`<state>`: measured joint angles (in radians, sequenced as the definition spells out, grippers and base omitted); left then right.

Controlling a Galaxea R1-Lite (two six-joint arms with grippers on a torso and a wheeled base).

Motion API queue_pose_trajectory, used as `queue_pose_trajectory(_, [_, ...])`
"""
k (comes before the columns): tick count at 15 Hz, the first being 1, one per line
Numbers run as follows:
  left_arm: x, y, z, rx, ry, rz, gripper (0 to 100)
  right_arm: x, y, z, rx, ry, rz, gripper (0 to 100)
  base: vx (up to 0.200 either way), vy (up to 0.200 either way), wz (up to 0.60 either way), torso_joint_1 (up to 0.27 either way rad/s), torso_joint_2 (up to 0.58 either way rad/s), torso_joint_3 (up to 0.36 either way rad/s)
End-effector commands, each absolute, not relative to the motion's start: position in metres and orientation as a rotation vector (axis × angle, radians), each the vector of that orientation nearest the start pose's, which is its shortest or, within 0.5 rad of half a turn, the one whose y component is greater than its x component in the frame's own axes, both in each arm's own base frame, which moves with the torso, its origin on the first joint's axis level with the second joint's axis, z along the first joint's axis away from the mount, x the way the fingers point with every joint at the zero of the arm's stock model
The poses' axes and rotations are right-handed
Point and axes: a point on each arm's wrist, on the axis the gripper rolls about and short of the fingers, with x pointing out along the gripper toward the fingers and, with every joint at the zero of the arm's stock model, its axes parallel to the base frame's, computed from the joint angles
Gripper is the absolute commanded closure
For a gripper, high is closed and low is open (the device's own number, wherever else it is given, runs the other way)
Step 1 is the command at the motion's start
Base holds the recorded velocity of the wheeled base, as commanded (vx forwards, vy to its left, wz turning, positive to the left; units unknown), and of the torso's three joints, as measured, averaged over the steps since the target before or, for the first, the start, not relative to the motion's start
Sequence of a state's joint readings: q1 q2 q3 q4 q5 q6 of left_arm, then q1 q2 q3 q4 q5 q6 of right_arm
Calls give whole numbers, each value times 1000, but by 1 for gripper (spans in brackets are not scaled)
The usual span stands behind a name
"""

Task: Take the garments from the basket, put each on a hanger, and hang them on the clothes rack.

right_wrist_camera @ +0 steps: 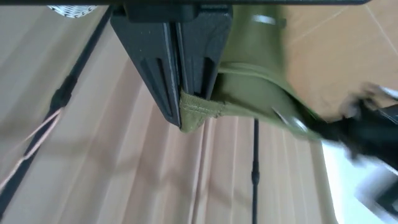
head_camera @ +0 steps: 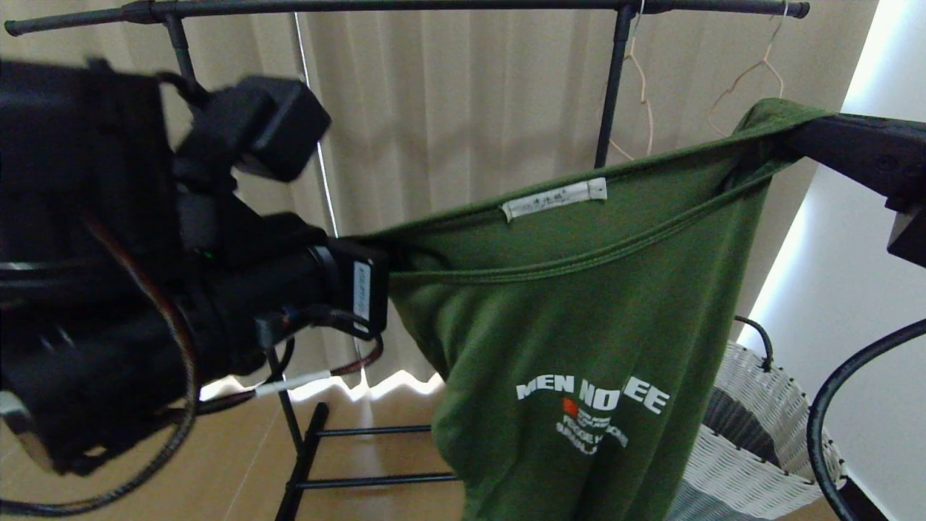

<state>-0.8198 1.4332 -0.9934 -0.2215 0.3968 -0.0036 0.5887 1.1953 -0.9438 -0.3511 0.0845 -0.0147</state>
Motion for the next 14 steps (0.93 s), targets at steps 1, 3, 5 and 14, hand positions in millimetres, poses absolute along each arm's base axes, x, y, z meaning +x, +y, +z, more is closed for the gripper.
queue_pose_trajectory(1, [163,-152,316,74,55,-438,100,155,103,320,10,-99,660,100,0,0,0,0,0,0])
queue_pose_trajectory(3, [172,-138,348,143,-26,-448,100,175,102,318,3,-77,605,100,0,0,0,0,0,0])
queue_pose_trajectory(5, [178,-139,336,147,59,-484,100,196,101,300,-4,2,554,100,0,0,0,0,0,0])
queue_pose_trajectory(14, [192,-147,323,100,126,-463,100,216,105,307,3,-34,531,100,0,0,0,0,0,0])
